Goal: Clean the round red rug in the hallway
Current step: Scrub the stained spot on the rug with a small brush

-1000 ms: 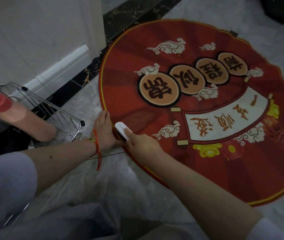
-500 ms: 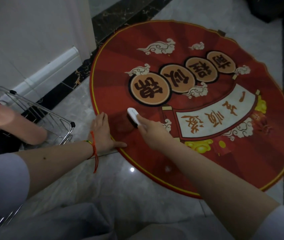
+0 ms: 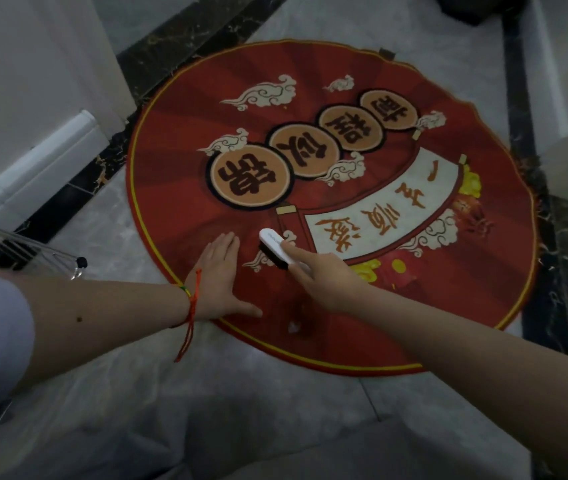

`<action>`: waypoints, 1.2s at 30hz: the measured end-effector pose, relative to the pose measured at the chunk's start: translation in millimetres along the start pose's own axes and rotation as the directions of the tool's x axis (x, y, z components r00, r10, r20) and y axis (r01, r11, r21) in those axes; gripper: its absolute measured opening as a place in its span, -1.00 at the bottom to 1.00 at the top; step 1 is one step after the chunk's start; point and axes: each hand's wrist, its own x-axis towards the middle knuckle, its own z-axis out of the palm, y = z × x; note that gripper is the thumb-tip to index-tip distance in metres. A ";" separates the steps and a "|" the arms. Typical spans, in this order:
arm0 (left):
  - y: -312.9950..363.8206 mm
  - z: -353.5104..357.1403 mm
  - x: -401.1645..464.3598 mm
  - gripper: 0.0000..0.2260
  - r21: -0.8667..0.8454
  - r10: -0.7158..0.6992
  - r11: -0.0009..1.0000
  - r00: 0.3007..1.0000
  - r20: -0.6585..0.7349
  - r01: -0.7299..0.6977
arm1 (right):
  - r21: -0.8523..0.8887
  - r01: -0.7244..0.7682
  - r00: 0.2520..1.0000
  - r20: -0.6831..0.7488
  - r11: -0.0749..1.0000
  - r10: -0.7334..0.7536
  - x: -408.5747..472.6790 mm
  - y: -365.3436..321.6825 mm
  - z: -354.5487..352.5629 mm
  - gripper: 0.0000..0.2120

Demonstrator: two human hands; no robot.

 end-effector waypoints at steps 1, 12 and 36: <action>6.6 6.2 -0.5 0.23 -0.025 -0.031 0.999 0.999 -0.014 0.030 | -0.010 0.005 1.000 0.006 1.000 -0.005 -4.0 6.7 -0.2 -0.54; 81.0 81.5 -37.1 0.33 -0.354 -0.239 0.919 0.961 -0.141 0.177 | -0.157 0.055 0.998 -0.025 0.986 -0.059 -52.9 61.6 10.9 -0.51; 80.8 121.5 -53.7 0.22 -0.319 -0.281 0.927 0.926 -0.251 0.195 | -0.407 0.328 0.944 0.183 0.852 -0.276 -71.5 79.8 40.2 -0.51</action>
